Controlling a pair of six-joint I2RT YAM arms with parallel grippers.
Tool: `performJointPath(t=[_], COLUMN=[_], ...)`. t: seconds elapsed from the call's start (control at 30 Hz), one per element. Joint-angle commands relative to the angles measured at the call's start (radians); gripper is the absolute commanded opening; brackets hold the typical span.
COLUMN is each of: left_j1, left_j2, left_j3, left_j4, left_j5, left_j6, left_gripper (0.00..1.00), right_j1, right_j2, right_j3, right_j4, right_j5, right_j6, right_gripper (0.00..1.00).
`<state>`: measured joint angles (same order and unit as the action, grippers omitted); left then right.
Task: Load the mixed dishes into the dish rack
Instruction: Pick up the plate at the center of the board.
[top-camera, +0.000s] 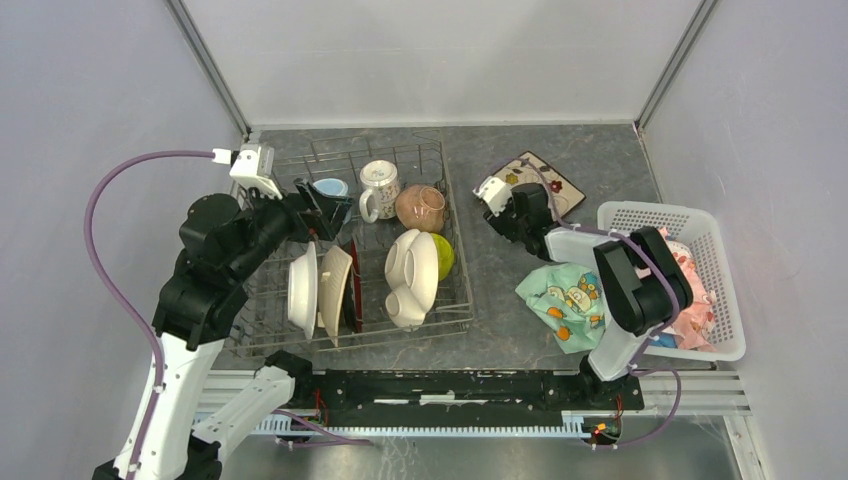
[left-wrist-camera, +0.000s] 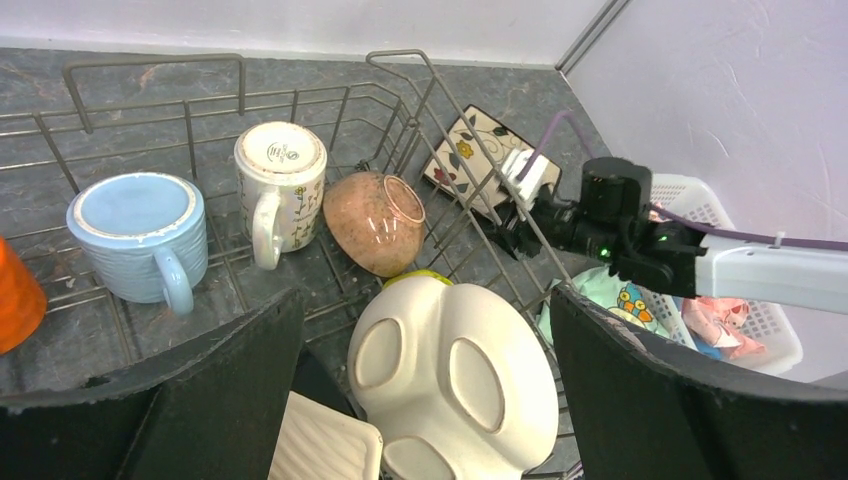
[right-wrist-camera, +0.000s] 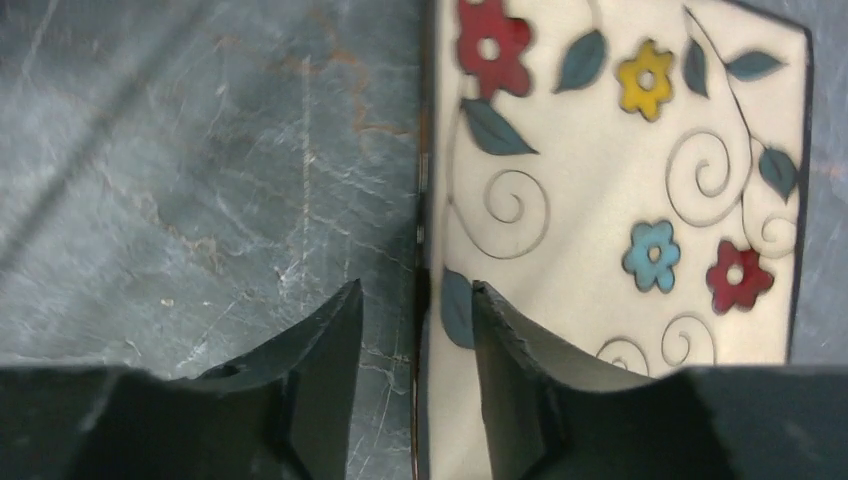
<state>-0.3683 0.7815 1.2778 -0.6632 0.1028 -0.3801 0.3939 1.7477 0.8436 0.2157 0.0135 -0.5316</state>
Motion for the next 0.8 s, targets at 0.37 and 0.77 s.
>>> performJointPath(t=[0.37,0.77], left_j1=[-0.004,-0.004], left_j2=[-0.019,-0.031], left_j3=[-0.058,-0.072], left_j4=[0.015,0.013], left_j5=[-0.012,-0.008], left_j6=[0.002,0.017], left_gripper=[0.97,0.99], right_j1=[-0.073,-0.107], right_j2=[-0.192,-0.168], right_j3=[0.01,-0.032], right_j4=[-0.082,-0.126], right_j5=[0.357,0.51], right_j6=[0.974,1.278], right_gripper=[0.76,0.88])
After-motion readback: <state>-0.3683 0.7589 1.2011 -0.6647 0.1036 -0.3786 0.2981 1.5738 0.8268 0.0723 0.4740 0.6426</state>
